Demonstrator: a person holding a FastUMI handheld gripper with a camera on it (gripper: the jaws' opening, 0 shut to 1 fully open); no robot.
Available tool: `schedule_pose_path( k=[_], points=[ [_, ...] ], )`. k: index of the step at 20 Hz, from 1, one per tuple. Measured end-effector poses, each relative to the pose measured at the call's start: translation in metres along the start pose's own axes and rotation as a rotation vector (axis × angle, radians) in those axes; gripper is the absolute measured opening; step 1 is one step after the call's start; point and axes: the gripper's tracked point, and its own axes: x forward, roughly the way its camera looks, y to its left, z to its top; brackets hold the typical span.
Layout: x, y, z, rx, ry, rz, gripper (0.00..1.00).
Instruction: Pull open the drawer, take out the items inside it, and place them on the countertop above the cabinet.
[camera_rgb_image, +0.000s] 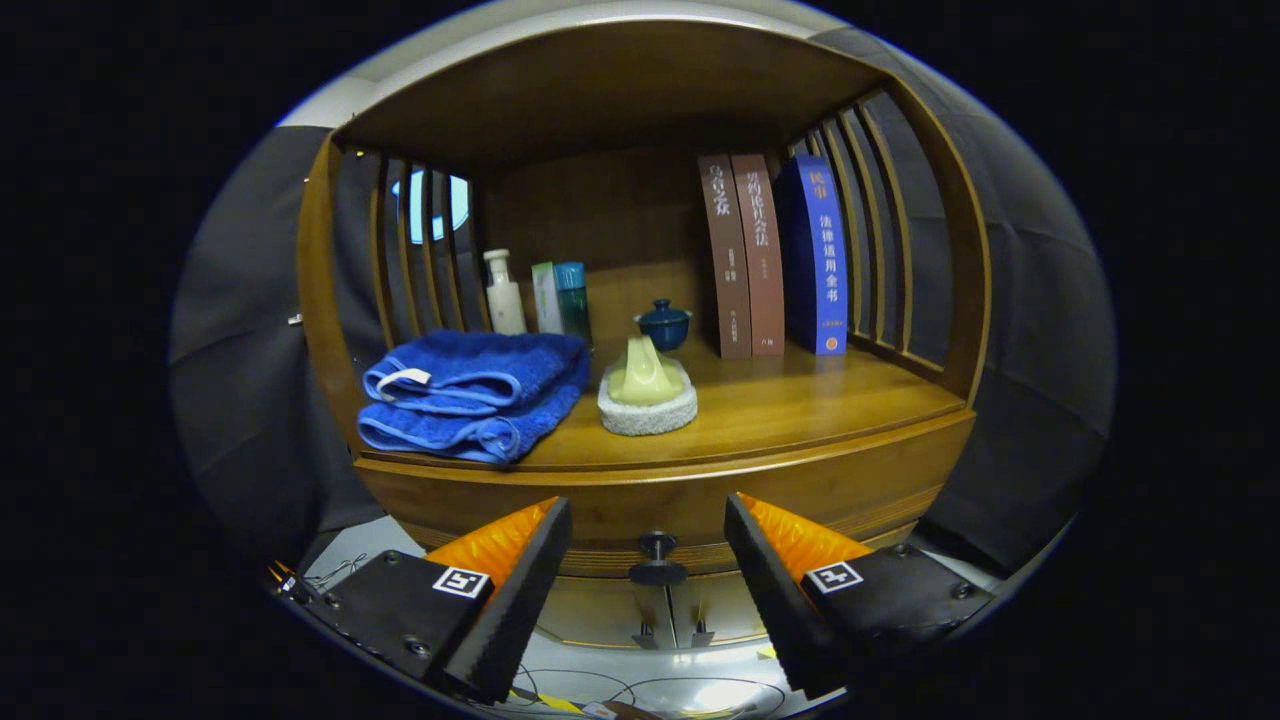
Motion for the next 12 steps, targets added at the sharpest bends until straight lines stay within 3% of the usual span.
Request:
schedule_pose_path(
  k=[6, 12],
  points=[
    [-0.074, 0.020, 0.076, -0.040, -0.169, 0.059, 0.98],
    [-0.141, 0.025, 0.126, -0.037, -0.282, 0.055, 0.99]
  ],
)
